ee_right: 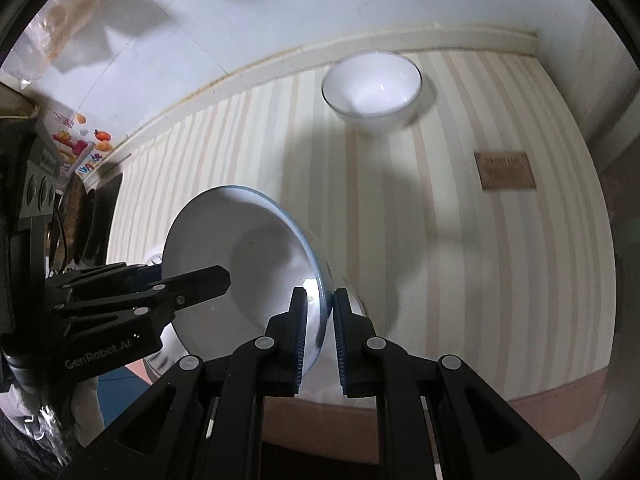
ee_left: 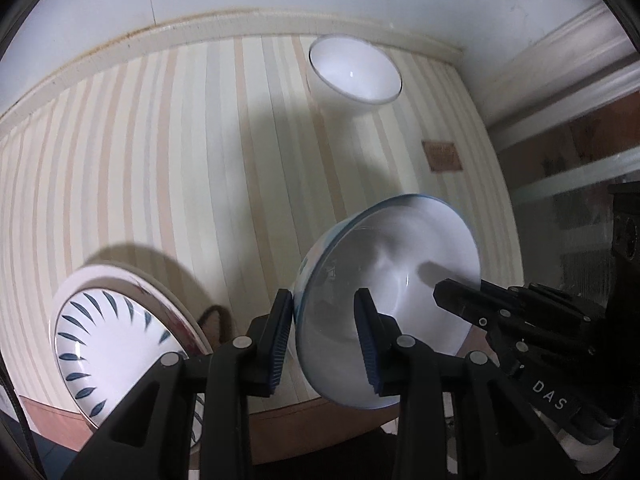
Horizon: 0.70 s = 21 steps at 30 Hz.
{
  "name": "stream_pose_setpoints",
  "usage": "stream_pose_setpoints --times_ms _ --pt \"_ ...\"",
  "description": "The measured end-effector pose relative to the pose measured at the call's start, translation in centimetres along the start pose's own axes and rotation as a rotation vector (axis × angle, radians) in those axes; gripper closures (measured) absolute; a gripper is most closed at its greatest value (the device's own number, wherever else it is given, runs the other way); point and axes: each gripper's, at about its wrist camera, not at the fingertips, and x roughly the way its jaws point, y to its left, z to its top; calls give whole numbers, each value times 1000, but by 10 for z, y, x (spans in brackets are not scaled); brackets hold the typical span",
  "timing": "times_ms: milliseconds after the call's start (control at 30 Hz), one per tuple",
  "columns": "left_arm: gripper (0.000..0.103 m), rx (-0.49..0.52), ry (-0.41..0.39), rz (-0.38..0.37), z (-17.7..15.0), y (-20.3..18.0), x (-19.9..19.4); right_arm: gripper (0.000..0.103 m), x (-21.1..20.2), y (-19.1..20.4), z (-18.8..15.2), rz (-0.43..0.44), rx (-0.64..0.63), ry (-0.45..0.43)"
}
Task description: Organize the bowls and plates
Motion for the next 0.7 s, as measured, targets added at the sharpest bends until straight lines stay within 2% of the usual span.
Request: stream_pose_setpoints --times_ms 433,700 --pt "74 33 110 85 -12 -9 43 88 40 -21 -19 29 39 102" --pt "74 48 112 106 -13 -11 49 88 53 -28 -21 24 48 137"
